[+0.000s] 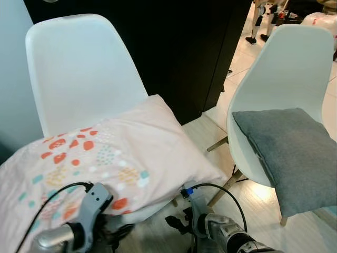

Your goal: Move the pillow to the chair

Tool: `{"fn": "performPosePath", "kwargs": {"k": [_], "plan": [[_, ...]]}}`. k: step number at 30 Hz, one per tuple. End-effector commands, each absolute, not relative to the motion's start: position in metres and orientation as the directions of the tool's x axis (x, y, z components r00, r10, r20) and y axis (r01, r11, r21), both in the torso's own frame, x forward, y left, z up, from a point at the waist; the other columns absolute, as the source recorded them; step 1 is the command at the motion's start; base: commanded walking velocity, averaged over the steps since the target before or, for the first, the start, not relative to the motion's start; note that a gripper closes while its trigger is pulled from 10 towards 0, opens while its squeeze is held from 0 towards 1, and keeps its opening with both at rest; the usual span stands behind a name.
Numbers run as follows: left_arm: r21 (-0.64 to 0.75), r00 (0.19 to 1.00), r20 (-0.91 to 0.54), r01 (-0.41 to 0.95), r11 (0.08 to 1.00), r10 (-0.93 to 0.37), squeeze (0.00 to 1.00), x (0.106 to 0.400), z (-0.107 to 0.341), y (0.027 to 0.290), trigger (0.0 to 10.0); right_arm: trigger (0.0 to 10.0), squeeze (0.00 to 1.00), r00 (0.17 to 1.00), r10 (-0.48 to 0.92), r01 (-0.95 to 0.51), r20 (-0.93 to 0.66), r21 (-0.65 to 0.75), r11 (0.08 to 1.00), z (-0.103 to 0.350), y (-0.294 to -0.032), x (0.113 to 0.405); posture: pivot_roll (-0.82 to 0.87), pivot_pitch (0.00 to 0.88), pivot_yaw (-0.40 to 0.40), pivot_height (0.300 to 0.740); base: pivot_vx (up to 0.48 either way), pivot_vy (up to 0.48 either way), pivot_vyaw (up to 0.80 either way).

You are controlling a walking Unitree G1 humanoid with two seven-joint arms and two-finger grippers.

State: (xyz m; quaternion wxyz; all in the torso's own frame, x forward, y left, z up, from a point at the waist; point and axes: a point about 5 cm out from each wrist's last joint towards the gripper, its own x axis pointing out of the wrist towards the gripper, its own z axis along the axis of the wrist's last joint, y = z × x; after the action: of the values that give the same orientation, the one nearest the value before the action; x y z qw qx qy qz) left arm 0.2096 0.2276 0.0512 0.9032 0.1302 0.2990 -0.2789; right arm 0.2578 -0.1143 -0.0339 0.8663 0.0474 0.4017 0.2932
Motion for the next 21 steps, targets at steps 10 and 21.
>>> {"fn": "performPosePath", "kwargs": {"k": [10,21], "plan": [[-0.015,0.630,-0.308,0.746,0.665,-0.713,0.00,0.195,0.131,0.206,10.0,10.0,0.00,0.498,0.567,-0.453,-0.656,0.361,0.815,-0.036,-0.116,0.253,0.00,0.117,-0.070,0.580,0.000,0.000,0.00],[-0.052,0.476,-0.378,0.846,0.531,-0.794,0.00,0.177,0.124,0.177,10.0,10.0,0.00,0.489,0.567,-0.460,-0.662,0.356,0.813,-0.037,-0.117,0.253,0.00,0.120,-0.072,0.622,0.000,0.000,0.00]]}}
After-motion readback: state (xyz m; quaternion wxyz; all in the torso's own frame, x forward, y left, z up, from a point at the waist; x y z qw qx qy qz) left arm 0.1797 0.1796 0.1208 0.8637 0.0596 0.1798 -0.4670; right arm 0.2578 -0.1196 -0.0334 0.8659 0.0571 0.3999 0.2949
